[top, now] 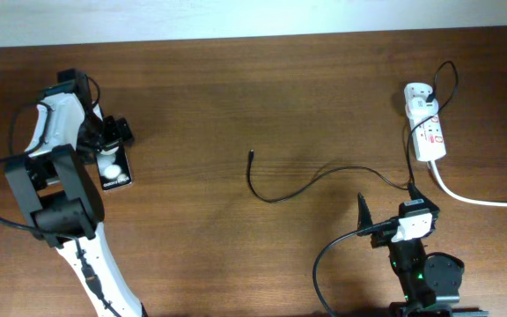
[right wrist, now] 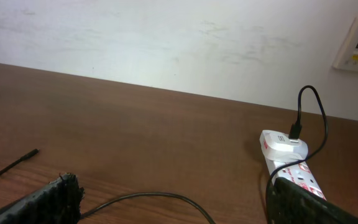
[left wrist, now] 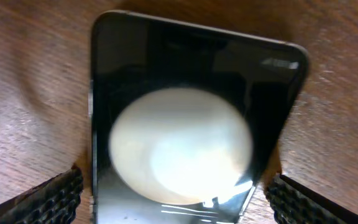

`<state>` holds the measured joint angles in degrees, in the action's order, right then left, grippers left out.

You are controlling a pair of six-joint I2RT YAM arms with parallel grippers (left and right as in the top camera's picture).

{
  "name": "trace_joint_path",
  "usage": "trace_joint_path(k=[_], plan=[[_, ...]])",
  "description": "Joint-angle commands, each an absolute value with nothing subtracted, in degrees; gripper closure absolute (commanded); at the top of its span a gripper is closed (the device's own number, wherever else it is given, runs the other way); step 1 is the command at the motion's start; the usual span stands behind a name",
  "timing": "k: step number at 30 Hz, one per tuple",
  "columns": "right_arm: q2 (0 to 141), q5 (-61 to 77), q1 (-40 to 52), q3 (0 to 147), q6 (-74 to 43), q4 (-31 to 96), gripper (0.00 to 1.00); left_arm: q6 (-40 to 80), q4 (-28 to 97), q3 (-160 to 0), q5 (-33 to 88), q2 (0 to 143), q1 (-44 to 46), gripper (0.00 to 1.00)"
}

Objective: Plug charger to phone and switch on socket
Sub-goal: 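Close the left gripper on the phone's sides and grip it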

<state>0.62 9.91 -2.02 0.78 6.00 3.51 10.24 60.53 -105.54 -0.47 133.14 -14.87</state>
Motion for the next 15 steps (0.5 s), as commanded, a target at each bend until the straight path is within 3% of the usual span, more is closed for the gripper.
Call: trace_joint_path(k=[1,15], plan=[[0.2,9.6,-1.5,0.3,5.5,3.6,0.01,9.3,61.2,-104.9,0.3,135.3,-15.7,0.0],[0.2,9.6,-1.5,0.3,5.5,3.6,0.01,9.3,56.4,-99.4,3.7,135.3,-15.7,0.13]])
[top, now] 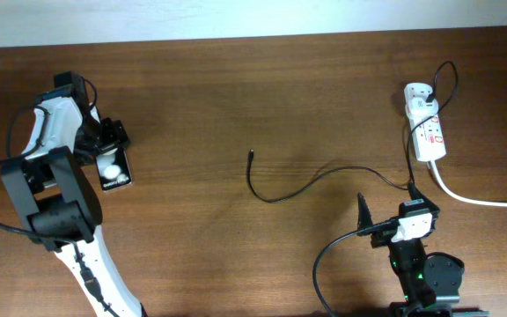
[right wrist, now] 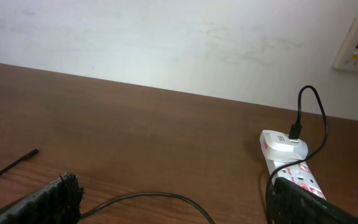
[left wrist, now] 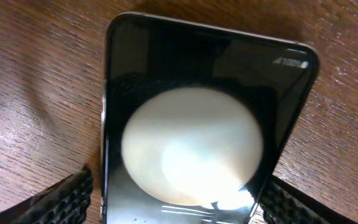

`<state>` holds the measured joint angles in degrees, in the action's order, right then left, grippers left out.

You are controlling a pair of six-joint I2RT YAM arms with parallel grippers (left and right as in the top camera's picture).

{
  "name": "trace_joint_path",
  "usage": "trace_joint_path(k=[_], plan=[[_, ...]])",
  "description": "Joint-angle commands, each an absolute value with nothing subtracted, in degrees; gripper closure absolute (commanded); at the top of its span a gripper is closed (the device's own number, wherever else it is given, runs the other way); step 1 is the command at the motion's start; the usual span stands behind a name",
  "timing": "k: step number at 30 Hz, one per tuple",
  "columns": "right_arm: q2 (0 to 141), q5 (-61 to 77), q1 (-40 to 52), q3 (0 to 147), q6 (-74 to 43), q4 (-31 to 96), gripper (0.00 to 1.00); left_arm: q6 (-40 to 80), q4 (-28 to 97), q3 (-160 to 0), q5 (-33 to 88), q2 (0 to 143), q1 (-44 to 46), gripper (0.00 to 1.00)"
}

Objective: Plug charger to phone and switch on socket
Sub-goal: 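Close the left gripper on the phone's sides and grip it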

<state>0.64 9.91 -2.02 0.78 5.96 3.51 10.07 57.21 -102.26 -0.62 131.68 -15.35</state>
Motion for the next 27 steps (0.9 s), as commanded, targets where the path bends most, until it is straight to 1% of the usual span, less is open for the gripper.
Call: trace_joint_path(k=[1,2,3,4,15,16,20,24,27], plan=[[0.2,9.6,-1.5,0.3,5.5,3.6,0.01,9.3,56.4,-99.3,3.7,135.3,-15.7,0.15],[0.2,9.6,-1.5,0.3,5.5,3.6,0.01,9.3,56.4,-99.2,3.7,135.3,-15.7,0.17],[0.2,9.6,-1.5,0.3,5.5,3.6,0.01,9.4,56.4,-99.2,3.7,135.3,-15.6,0.22],[0.2,9.6,-1.5,0.3,5.5,3.6,0.01,9.4,56.6,-99.2,3.7,135.3,-15.6,0.23],[0.2,9.6,-1.5,0.3,5.5,3.6,0.01,9.4,60.1,-99.2,4.3,135.3,-15.6,0.18],[0.2,9.6,-1.5,0.3,5.5,3.6,0.01,9.4,60.3,-99.2,4.3,135.3,-15.6,0.14],[0.2,9.6,-1.5,0.3,5.5,3.6,0.01,9.3,60.7,-99.2,4.3,135.3,-15.5,0.08],[0.2,9.6,-1.5,0.3,5.5,3.6,0.01,9.3,61.3,-99.2,4.3,135.3,-15.5,0.05],[0.2,9.6,-1.5,0.3,5.5,3.6,0.01,9.3,61.7,-99.2,4.3,135.3,-15.5,0.0]])
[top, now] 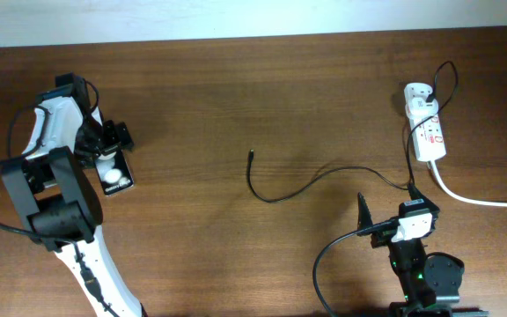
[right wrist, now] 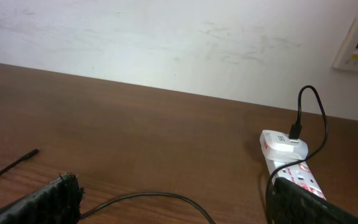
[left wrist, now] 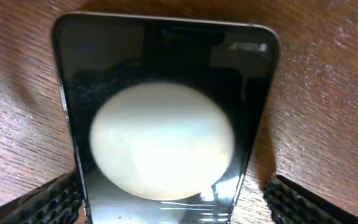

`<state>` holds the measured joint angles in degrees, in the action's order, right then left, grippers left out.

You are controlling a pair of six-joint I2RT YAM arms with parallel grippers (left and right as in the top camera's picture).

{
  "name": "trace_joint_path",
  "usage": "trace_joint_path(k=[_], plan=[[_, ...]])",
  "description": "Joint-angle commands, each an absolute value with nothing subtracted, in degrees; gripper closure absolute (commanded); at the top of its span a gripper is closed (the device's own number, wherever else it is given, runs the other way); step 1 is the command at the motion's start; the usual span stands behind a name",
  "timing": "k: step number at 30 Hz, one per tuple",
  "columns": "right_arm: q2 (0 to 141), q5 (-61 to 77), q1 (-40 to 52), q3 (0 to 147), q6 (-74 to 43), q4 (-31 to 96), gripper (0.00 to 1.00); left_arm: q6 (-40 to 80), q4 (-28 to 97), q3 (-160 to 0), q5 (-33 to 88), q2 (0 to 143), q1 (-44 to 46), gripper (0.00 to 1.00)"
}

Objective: Plug charger to phone and switch on socket
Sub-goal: 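Close the left gripper on the phone's sides and grip it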

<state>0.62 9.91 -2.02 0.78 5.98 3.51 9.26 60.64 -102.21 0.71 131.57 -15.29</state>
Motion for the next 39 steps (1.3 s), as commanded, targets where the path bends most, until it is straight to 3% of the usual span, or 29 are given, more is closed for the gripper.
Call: trace_joint_path(k=[1,8,14,29,39], plan=[[0.2,9.6,-1.5,0.3,5.5,3.6,0.01,9.3,61.8,-99.2,4.3,135.3,-15.5,0.01],[0.2,9.6,-1.5,0.3,5.5,3.6,0.01,9.8,62.6,-99.2,2.3,135.3,-15.6,0.01],[0.2,9.6,-1.5,0.3,5.5,3.6,0.01,20.3,60.9,-99.2,-4.8,135.3,-15.6,0.01],[0.2,9.6,-1.5,0.3,5.5,3.6,0.01,23.2,61.6,-100.1,-13.1,135.3,-16.9,0.01],[0.2,9.6,-1.5,0.3,5.5,3.6,0.01,22.2,65.2,-100.0,-5.8,135.3,-15.9,0.01]])
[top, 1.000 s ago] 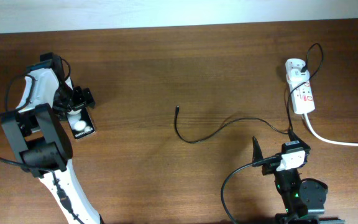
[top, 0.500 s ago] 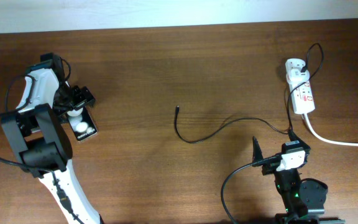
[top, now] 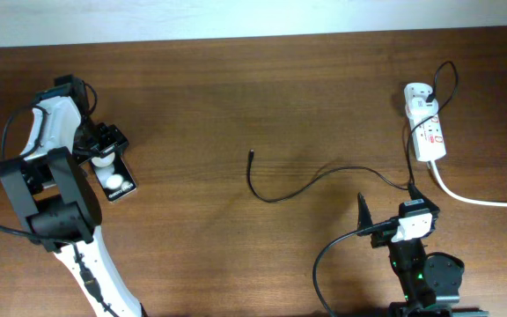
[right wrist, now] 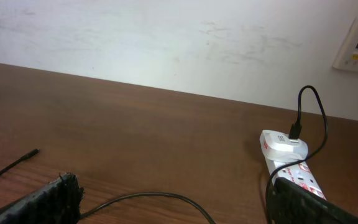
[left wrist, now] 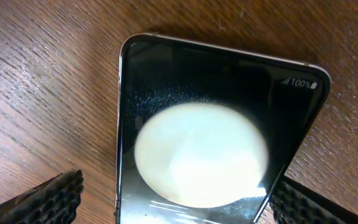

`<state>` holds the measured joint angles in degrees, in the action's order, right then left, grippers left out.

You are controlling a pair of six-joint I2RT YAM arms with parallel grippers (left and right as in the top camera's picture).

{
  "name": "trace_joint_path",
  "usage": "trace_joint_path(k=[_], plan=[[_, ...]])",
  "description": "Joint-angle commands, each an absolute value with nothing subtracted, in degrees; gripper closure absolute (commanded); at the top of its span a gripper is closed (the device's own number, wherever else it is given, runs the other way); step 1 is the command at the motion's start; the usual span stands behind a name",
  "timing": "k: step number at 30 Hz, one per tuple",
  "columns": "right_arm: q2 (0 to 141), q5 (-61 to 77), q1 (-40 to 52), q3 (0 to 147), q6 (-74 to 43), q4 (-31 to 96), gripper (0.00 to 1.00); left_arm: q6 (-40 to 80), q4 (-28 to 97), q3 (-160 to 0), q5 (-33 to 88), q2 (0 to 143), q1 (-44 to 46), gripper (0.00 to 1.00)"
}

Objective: Plug charger to phone and switch on socket
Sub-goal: 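Close the left gripper on the phone's sides and grip it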

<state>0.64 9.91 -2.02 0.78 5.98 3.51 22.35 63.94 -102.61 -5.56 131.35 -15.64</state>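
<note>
The black phone [top: 115, 182] lies screen up at the table's left, tilted, a lamp's white glare on its glass [left wrist: 201, 162]. My left gripper [top: 104, 151] hangs low over its near end, open. Its two fingers flank the phone: the left one [left wrist: 48, 199] stands clear of the edge and the right one [left wrist: 312, 202] is close against it. The black charger cable [top: 324, 176] curls across mid-table, its free plug [top: 251, 153] lying loose. Its other end enters the white charger [top: 416, 92] on the white socket strip [top: 429, 134]. My right gripper [right wrist: 176, 208] rests open at the front, empty.
The strip's white lead [top: 482, 201] runs off the right edge. The cable passes just in front of the right gripper [right wrist: 154, 198]. A pale wall [right wrist: 166, 43] lies beyond the table's far edge. Bare wood [top: 183, 132] separates phone and plug.
The phone now lies more tilted, its near end swung a little to the right. In the left wrist view it sits farther off and to the right. Right arm and cable unchanged.
First the left gripper stood open over the phone, which lay nearly straight. Then its fingers sat closer to the phone's sides. Later the phone was turned slightly, and now it is angled further. The right gripper and cable stayed put throughout.
</note>
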Motion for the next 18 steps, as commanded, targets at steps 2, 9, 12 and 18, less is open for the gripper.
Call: trace_joint_path(k=[2,9,12,18], plan=[[0.2,9.6,-1.5,0.3,5.5,3.6,0.01,22.2,64.9,-98.8,-5.8,135.3,-15.4,0.01],[0.2,9.6,-1.5,0.3,5.5,3.6,0.01,18.1,57.1,-91.2,0.7,135.3,-15.1,0.01],[0.2,9.6,-1.5,0.3,5.5,3.6,0.02,16.6,57.6,-91.2,1.4,135.3,-15.0,0.0],[0.2,9.6,-1.5,0.3,5.5,3.6,0.01,16.4,58.3,-89.8,1.4,135.3,-14.9,0.05]])
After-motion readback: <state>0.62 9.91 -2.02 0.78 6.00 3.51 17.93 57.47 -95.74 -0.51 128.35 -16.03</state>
